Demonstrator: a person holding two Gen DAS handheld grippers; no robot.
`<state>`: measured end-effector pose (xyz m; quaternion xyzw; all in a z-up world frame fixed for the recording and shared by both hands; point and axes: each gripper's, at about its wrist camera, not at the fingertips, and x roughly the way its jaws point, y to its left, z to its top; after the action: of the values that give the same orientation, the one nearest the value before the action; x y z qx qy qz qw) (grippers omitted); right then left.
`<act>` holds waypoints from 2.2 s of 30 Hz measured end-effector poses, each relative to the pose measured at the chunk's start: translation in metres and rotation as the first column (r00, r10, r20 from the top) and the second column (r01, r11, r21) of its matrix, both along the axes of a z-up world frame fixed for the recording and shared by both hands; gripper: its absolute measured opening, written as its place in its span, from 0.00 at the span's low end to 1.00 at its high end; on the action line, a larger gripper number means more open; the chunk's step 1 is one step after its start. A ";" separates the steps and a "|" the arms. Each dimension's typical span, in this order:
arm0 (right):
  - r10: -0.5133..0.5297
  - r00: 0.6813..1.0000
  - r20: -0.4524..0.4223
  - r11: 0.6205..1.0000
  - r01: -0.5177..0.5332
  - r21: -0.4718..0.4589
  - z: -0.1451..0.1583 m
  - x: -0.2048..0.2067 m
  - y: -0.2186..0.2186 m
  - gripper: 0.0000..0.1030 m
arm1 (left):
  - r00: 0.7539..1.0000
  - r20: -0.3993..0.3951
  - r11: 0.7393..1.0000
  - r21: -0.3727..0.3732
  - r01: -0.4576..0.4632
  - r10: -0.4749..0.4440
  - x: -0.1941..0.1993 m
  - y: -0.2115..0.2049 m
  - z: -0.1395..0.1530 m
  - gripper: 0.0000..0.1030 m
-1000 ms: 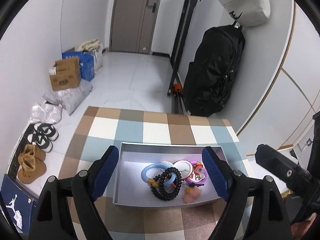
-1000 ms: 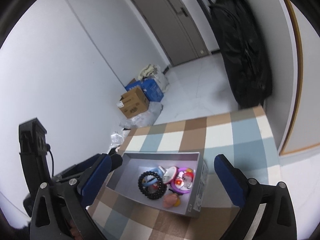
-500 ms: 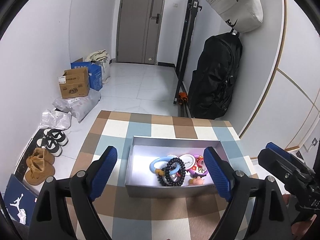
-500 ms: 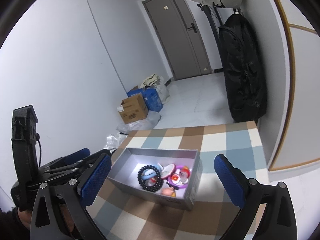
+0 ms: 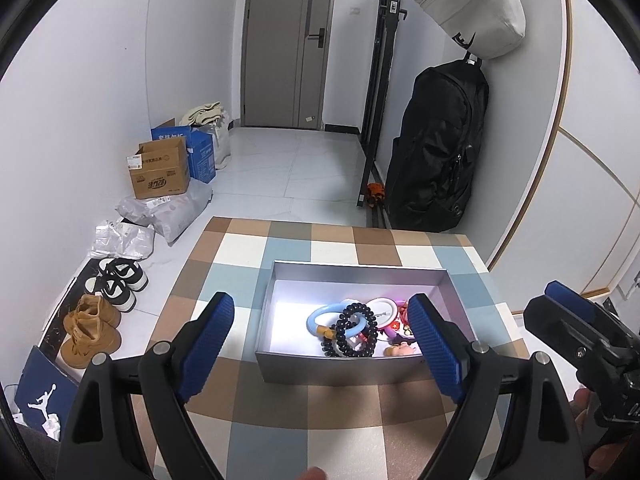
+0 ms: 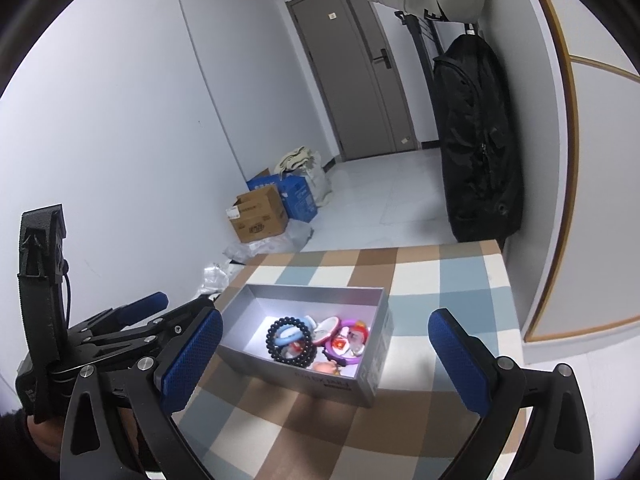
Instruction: Organize jewelry
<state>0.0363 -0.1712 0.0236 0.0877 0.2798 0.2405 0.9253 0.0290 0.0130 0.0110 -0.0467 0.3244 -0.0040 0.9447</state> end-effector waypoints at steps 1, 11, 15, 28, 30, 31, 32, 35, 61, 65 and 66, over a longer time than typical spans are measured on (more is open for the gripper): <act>0.001 1.000 0.001 1.000 -0.001 -0.002 0.000 0.000 0.000 1.00 | 1.000 -0.001 1.000 -0.001 0.000 0.000 0.000 0.000 0.000 0.83; -0.002 1.000 0.001 1.000 0.002 -0.015 0.000 -0.003 0.000 1.00 | 1.000 -0.012 1.000 0.001 0.010 -0.010 -0.002 -0.005 -0.002 0.83; -0.004 1.000 -0.001 1.000 0.004 -0.017 0.000 -0.003 0.000 1.00 | 1.000 -0.013 1.000 0.000 0.009 -0.009 -0.001 -0.005 -0.003 0.83; -0.005 1.000 -0.013 1.000 0.004 -0.025 -0.002 -0.001 -0.001 1.00 | 1.000 -0.025 1.000 -0.004 0.008 -0.009 0.000 -0.007 -0.003 0.83; -0.006 1.000 -0.015 1.000 0.006 -0.028 -0.003 -0.001 0.000 1.00 | 1.000 -0.026 1.000 -0.010 0.008 -0.008 0.000 -0.006 -0.004 0.83; -0.007 1.000 -0.017 1.000 0.006 -0.028 -0.004 0.000 0.000 1.00 | 1.000 -0.027 1.000 -0.011 0.007 -0.007 0.000 -0.006 -0.004 0.83; -0.007 1.000 -0.018 1.000 0.007 -0.028 -0.004 -0.001 0.000 1.00 | 1.000 -0.028 1.000 -0.013 0.006 -0.006 -0.001 -0.006 -0.004 0.83; -0.007 1.000 -0.021 1.000 0.006 -0.027 -0.005 -0.001 0.000 1.00 | 0.999 -0.032 1.000 -0.014 0.005 -0.006 -0.001 -0.005 -0.005 0.83; -0.007 0.999 -0.033 0.999 0.005 -0.038 -0.007 -0.001 0.001 1.00 | 0.999 -0.034 1.000 -0.008 0.008 -0.009 0.000 -0.005 -0.005 0.83; -0.006 0.999 -0.033 0.999 0.005 -0.038 -0.006 -0.001 0.001 1.00 | 1.000 -0.028 1.000 -0.009 0.007 -0.007 0.000 -0.005 -0.005 0.83; -0.006 0.999 -0.033 0.999 0.005 -0.038 -0.007 -0.001 0.001 1.00 | 1.000 -0.024 1.000 -0.009 0.007 -0.007 0.000 -0.005 -0.004 0.83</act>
<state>0.0356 -0.1705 0.0171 0.0748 0.2993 0.2309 0.9228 0.0287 0.0084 0.0068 -0.0501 0.3359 -0.0081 0.9405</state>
